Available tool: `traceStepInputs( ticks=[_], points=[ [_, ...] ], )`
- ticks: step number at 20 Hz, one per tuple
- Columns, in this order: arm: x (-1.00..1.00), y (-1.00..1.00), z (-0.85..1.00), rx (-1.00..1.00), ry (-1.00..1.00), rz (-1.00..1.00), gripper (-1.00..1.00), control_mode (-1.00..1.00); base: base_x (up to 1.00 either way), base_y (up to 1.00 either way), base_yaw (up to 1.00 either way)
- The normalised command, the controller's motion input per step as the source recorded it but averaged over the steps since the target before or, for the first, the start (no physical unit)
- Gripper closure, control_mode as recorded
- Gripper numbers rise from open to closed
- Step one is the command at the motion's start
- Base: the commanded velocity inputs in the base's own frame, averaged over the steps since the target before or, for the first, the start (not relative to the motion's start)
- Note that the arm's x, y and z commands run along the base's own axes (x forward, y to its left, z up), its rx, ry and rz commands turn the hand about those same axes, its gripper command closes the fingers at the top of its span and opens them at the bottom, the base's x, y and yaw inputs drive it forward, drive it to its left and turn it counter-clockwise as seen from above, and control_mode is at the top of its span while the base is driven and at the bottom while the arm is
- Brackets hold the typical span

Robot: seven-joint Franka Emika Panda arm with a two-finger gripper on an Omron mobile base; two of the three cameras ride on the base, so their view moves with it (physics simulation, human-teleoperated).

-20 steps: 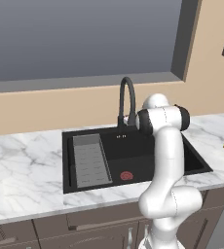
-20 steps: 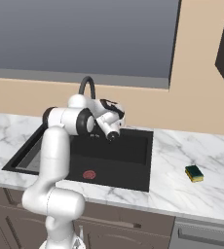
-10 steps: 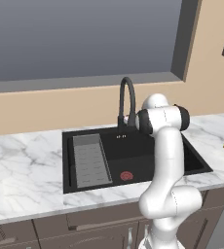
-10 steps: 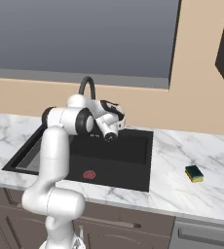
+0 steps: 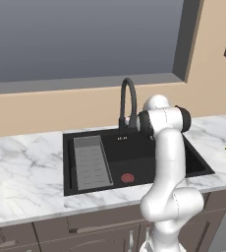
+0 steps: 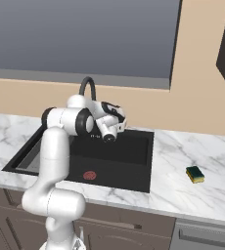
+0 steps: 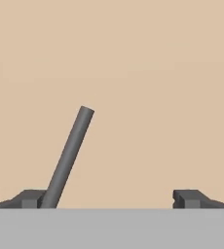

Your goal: Soak the sponge with water for a few seconds and then drop it inside the sink.

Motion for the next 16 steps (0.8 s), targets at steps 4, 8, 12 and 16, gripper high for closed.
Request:
traceStepInputs(
  ticks=[4,8,12,16],
  points=[
    [0.00,-0.59,-0.43,0.01,0.00,-0.08,-1.00,-1.00,0.00,0.00,0.00],
    [0.00,-0.60,-0.51,0.02,0.00,-0.08,-1.00,-1.00,0.00,0.00,0.00],
    [0.00,-0.64,-0.58,0.03,0.00,-0.08,-1.00,-1.00,0.00,0.00,0.00],
    [0.00,-0.64,-0.64,0.03,0.00,-0.09,-1.00,-1.00,0.00,0.00,0.00]
  ],
)
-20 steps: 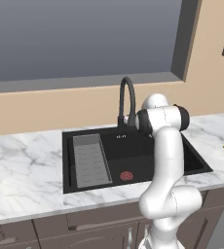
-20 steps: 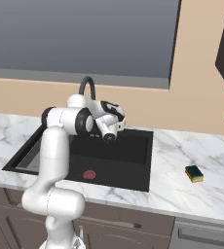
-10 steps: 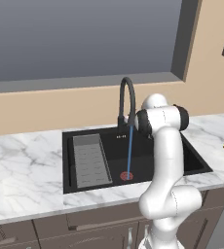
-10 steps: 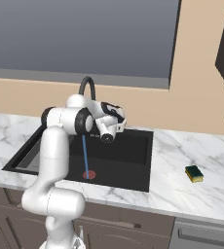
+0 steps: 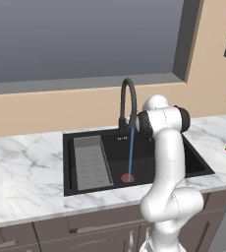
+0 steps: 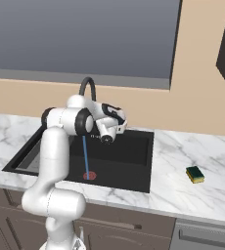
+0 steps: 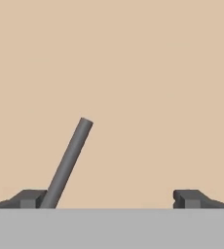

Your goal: Soak the sponge with water for a few seconds and then drop it inside the sink.

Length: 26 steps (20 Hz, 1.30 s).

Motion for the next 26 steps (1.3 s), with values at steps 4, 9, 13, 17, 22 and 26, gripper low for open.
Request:
traceStepInputs(
  ticks=[4,9,13,17,22,26],
  points=[
    [0.00,-0.61,-0.60,0.04,0.00,-0.08,-1.00,-1.00,0.00,0.00,0.00],
    [0.00,-0.42,-0.08,0.11,-0.06,-0.04,-1.00,-1.00,0.00,0.00,0.00],
    [0.00,-0.32,0.13,0.14,-0.05,-0.03,-1.00,-1.00,0.00,0.00,0.00],
    [0.00,-0.28,0.44,0.13,0.00,-0.03,-1.00,-1.00,0.00,0.00,0.00],
    [0.00,-0.28,0.40,0.12,0.00,-0.03,-1.00,-1.00,0.00,0.00,0.00],
    [0.00,-0.29,0.37,0.12,0.00,-0.03,-1.00,-1.00,0.00,0.00,0.00]
  ],
)
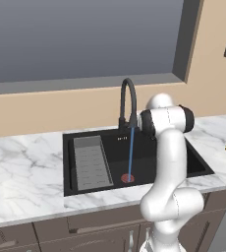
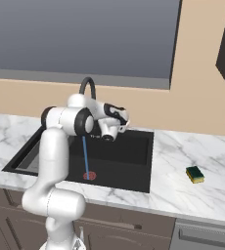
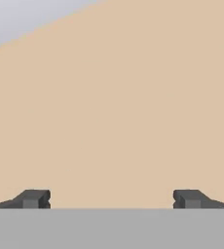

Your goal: Soak the sponge with water for a few seconds and then drop it inside the sink.

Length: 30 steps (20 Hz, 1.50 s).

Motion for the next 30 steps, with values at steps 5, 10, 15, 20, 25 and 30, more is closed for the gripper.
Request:
traceStepInputs(
  ticks=[5,10,15,20,25,30],
  points=[
    [0.00,-0.30,0.42,0.10,0.00,-0.01,-1.00,-1.00,0.00,0.00,0.00],
    [0.00,-0.24,0.41,0.07,0.03,-0.01,-1.00,-1.00,0.00,0.00,0.00],
    [0.00,-0.27,0.28,0.03,0.13,0.00,-1.00,-1.00,0.00,0.00,0.00],
    [-0.11,-0.32,0.20,0.02,0.17,0.00,-1.00,-1.00,0.00,0.00,0.00],
    [-0.30,-0.33,0.11,0.02,0.17,0.00,-1.00,-1.00,0.00,0.00,0.00],
    [-0.44,-0.30,0.08,0.02,0.13,0.00,-1.00,-1.00,0.00,0.00,0.00]
  ],
)
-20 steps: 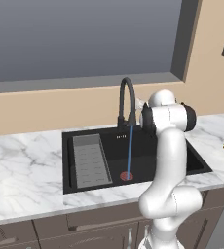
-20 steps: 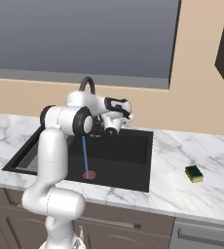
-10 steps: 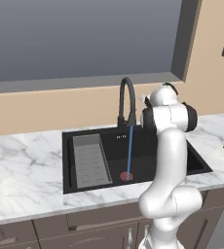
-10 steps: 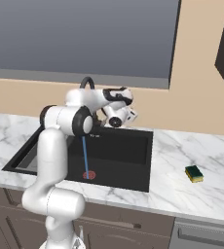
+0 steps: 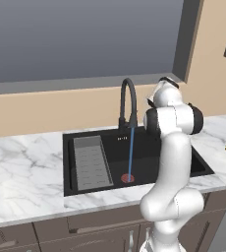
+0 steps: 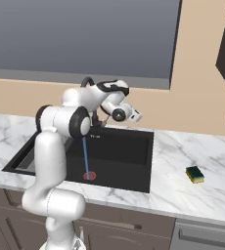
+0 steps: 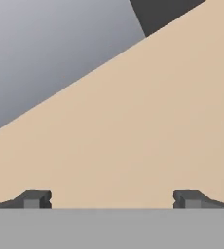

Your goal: Soak the sponge with water for a few seconds and then drop it inside the sink.

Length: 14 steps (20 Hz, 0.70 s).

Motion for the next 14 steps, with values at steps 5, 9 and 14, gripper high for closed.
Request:
traceStepInputs(
  ticks=[5,9,14],
  points=[
    [-0.57,-0.18,0.03,0.02,0.08,0.00,-1.00,-1.00,0.00,0.00,0.00],
    [-0.66,-0.15,0.14,0.02,0.02,0.00,-1.00,-1.00,0.00,0.00,0.00],
    [-0.53,-0.16,0.28,0.02,0.00,0.00,-1.00,-1.00,0.00,0.00,0.00]
  ],
)
